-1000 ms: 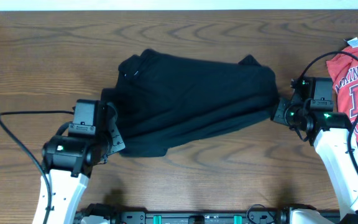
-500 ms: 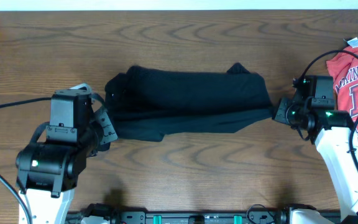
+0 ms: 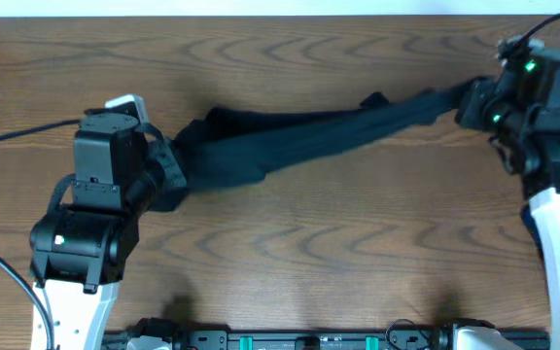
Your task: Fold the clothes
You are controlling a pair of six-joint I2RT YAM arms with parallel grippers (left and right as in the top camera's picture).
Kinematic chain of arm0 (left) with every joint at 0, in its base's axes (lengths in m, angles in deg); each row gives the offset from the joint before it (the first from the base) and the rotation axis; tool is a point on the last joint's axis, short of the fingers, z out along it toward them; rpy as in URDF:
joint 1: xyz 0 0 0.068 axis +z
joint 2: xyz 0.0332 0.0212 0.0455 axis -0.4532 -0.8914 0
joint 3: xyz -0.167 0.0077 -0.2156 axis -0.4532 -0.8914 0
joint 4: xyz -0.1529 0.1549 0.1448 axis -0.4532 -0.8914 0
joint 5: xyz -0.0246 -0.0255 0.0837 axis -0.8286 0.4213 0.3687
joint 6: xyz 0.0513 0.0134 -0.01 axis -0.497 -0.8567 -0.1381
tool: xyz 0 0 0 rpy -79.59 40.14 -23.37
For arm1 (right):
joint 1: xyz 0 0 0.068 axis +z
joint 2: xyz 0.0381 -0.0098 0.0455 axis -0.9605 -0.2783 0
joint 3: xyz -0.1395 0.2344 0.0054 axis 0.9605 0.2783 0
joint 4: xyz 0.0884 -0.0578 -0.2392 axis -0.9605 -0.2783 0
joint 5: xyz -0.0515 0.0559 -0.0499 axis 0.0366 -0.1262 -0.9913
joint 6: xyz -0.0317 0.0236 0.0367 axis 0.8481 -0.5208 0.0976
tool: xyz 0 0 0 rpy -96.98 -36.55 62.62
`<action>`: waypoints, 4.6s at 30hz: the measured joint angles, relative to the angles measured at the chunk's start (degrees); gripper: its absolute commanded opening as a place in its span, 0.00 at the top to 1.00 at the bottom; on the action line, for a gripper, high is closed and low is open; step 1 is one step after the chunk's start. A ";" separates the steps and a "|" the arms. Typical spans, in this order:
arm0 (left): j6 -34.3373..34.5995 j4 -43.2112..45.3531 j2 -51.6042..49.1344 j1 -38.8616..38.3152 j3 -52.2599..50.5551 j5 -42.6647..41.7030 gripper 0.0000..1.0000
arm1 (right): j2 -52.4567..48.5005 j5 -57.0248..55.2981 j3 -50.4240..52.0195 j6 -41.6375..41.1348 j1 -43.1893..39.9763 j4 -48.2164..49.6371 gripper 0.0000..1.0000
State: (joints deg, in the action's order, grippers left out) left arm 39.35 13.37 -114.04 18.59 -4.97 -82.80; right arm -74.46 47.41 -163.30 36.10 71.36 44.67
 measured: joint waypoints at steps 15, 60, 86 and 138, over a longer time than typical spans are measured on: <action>-2.84 -0.07 -5.18 0.02 33.55 0.02 0.94 | 0.02 -3.80 -25.73 4.20 -0.02 -14.88 0.99; -2.64 -9.70 -40.33 4.90 54.47 -0.46 0.94 | -30.62 6.45 -53.31 5.66 -6.75 -30.16 0.99; -1.38 -4.04 -19.67 2.82 -0.48 -1.44 0.94 | -30.86 6.67 -15.13 7.06 -0.68 -26.32 0.98; 5.14 4.76 -15.43 3.06 -7.72 -3.26 0.94 | -18.38 9.62 8.41 -0.57 -5.18 -12.24 0.99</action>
State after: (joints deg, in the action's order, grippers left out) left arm 44.49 18.13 -129.47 21.65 -12.68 -86.05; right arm -92.84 57.02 -154.88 35.53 66.18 32.43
